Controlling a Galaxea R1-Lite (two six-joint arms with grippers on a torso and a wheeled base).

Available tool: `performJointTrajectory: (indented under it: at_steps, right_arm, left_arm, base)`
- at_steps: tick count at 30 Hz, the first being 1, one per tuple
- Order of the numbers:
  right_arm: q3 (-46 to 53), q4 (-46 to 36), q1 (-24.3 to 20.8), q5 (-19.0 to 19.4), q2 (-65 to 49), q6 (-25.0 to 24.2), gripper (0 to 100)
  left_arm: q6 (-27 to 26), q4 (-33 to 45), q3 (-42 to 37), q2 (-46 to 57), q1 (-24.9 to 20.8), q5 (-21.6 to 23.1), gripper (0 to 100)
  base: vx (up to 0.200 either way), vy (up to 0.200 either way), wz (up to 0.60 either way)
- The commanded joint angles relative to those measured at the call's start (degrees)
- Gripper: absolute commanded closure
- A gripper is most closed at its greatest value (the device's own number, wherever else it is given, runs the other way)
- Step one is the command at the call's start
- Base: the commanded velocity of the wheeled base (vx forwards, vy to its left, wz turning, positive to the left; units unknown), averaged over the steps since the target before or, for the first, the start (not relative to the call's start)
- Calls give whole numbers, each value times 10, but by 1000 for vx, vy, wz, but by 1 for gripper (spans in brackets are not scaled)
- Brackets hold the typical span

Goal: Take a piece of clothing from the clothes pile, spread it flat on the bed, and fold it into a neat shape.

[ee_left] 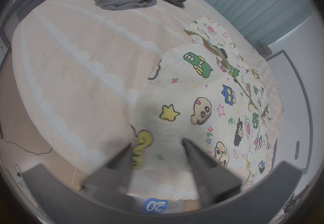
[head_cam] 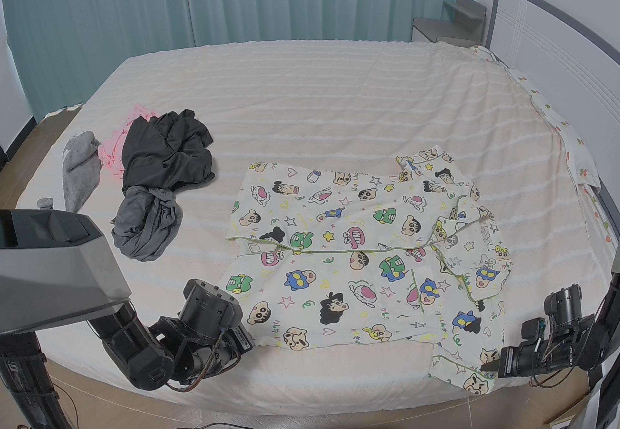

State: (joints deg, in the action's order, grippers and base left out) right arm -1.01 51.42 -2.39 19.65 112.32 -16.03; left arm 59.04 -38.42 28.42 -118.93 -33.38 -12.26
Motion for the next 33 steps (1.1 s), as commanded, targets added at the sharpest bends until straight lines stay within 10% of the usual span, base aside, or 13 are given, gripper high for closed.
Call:
performJointTrajectory:
  at_steps: [1, 33]
  right_arm:
    - [10, -1, -1, 0, 2, 0, 100]
    - [10, -164, 8, 5, -58, 107, 100]
  left_arm:
    - [0, 0, 1, -5, -1, 0, 100]
    - [-2, 20, -64, 74, -2, 4, 100]
  base:
    - [0, 0, 0]
    - [0, 0, 0]
